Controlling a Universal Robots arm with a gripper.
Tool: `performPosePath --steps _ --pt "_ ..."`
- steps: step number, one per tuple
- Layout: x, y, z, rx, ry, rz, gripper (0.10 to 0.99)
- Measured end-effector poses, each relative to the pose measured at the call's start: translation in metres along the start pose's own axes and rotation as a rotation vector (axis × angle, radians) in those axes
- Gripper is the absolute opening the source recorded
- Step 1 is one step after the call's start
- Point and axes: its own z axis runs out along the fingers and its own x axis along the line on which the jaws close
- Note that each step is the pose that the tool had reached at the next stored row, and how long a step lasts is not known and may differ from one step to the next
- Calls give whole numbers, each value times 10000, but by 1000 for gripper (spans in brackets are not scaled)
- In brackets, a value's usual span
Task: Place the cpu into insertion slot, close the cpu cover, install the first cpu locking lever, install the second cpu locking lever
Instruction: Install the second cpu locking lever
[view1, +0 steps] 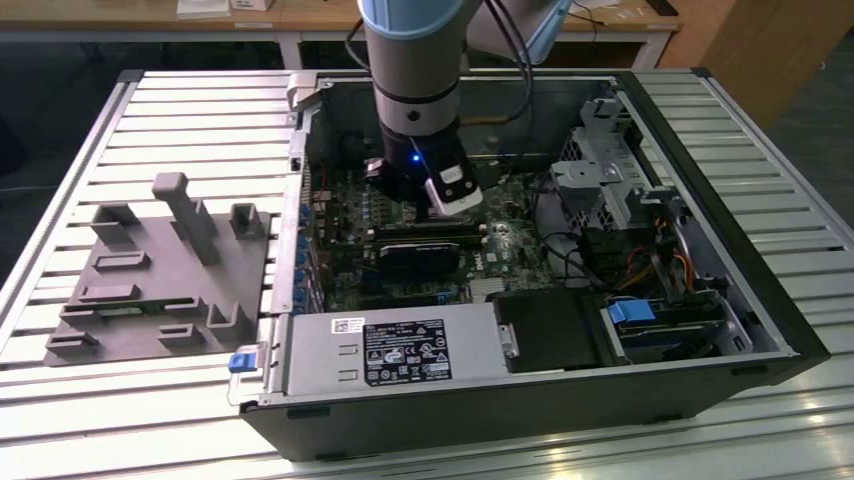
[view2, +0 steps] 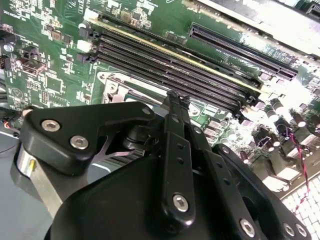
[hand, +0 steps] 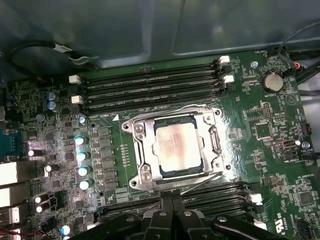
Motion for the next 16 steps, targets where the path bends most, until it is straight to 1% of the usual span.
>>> performPosePath --steps 1,3,6,9,11,16 --pt "8 -7 5 -33 5 3 106" --pt "23 -26 14 -132 23 9 106" --pt "40 -56 29 -347 60 32 106" --pt "54 -87 44 -529 93 47 106" --pt "62 -106 53 -594 105 54 106" --pt "74 -140 65 -626 111 56 106"
